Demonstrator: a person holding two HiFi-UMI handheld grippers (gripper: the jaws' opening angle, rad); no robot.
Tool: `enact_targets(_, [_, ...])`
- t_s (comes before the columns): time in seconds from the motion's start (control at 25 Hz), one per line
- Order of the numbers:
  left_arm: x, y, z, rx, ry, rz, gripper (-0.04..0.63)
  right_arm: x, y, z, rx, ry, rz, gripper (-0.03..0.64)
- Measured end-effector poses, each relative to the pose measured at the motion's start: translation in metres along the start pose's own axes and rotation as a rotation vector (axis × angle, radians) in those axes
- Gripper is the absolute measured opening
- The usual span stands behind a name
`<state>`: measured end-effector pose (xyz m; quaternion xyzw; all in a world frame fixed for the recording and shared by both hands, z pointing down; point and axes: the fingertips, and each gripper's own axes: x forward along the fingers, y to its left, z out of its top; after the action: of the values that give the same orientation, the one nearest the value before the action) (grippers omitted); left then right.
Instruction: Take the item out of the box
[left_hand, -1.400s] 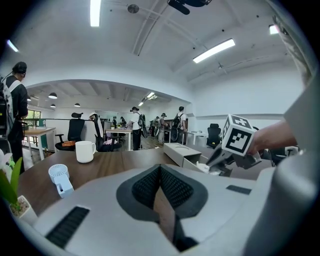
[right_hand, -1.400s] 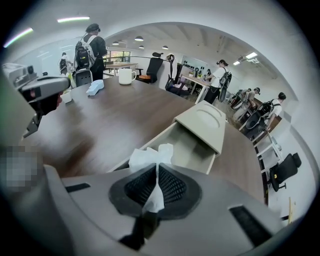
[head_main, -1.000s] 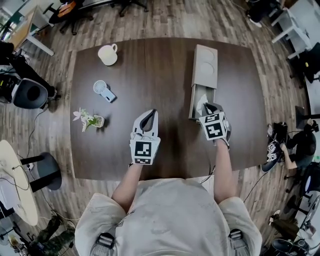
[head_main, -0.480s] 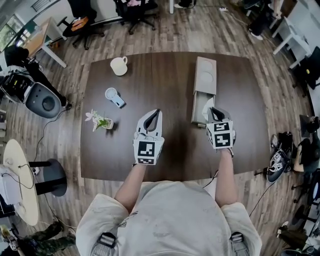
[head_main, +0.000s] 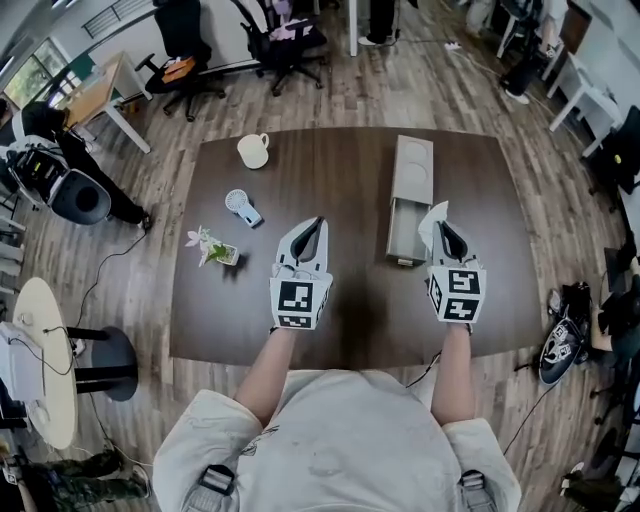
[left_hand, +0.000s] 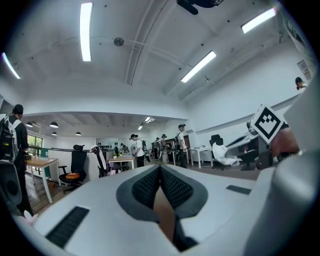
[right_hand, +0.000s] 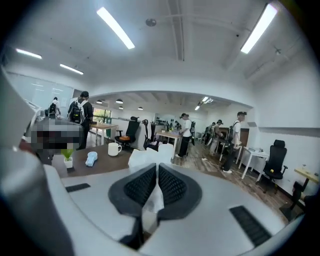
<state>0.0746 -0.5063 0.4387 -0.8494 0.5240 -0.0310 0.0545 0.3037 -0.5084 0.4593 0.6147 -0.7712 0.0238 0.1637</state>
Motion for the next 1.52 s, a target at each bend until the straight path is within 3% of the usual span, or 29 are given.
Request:
enact_targets(0.28, [-0.011,0.004,0.018,0.010,-0.036,0.025,0.002,-0.036,-0.003,0.034,0.036,-0.254,-0.070,0.015])
enact_targets(0.6, [-0.019,0.011,0.026,0.009,-0.068,0.060,0.002,-0.064,-0.010,0.053,0.067,-0.413,-0.127,0.015])
enact_targets(0.84, [-0.027,0.018,0.019,0.004,-0.081,0.074,0.002,-0.081,-0.022,0.050,0.113,-0.475,-0.179,0.015])
enact_targets(1.52, [-0.033,0.019,0.019,-0.012,-0.098,0.079,0.002,-0.084,-0.025,0.054,0.114,-0.474,-0.180,0.015])
